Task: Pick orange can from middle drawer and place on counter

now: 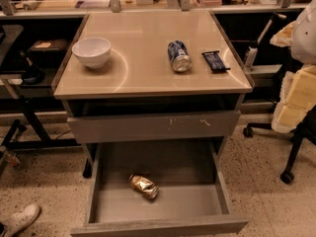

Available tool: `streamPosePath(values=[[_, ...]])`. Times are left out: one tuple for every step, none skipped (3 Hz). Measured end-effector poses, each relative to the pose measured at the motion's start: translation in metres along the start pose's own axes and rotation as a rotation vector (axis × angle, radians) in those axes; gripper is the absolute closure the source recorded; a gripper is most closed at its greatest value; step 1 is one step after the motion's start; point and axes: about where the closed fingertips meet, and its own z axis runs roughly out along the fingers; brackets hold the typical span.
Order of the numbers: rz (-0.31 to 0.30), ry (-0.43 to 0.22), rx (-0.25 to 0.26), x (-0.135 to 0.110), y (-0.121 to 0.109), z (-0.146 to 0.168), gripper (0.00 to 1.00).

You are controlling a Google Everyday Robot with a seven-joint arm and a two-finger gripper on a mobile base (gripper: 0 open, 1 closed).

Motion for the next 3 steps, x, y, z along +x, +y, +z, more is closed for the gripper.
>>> streamPosePath(values=[[0.000,0.000,0.000,0.000,0.000,0.000,0.00],[0.013,-0.004,0.018,-0.002,-0.004,0.003,0.00],[0.037,-0.003,-0.024,-0.009,0.003,0.045,0.00]])
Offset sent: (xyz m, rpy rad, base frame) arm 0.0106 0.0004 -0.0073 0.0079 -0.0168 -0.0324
